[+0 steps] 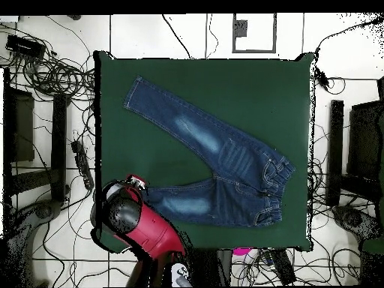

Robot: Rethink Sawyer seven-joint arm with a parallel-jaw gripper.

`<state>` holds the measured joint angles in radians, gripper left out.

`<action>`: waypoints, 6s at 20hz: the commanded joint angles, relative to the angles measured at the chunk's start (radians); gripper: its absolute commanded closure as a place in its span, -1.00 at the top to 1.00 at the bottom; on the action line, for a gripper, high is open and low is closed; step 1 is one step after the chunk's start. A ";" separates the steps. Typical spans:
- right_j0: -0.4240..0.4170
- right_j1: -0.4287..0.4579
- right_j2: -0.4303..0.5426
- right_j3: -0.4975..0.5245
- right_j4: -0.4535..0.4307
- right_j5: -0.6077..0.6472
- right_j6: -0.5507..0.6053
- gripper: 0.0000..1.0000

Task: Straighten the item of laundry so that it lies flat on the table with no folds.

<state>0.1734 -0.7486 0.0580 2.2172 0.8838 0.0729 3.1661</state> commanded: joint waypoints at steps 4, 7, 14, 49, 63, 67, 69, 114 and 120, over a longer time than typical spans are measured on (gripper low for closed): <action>0.033 0.070 0.049 -0.064 0.044 0.048 0.163 1.00; 0.036 0.077 0.046 -0.072 0.046 0.048 0.164 1.00; 0.040 0.080 0.040 -0.081 0.047 0.054 0.165 1.00; -0.220 0.342 0.341 -0.016 -0.200 -0.334 0.326 1.00; -0.186 0.068 0.378 0.202 -0.095 -0.129 0.339 1.00; -0.151 -0.048 0.292 0.254 -0.085 -0.002 0.282 1.00; -0.134 -0.111 0.246 0.274 -0.093 0.074 0.266 1.00; -0.380 0.410 0.536 0.196 -0.326 -0.449 0.473 1.00; -0.367 0.425 0.544 0.163 -0.313 -0.459 0.483 1.00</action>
<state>-0.2461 -0.3949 0.4086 2.4599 0.4819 -0.4167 3.3098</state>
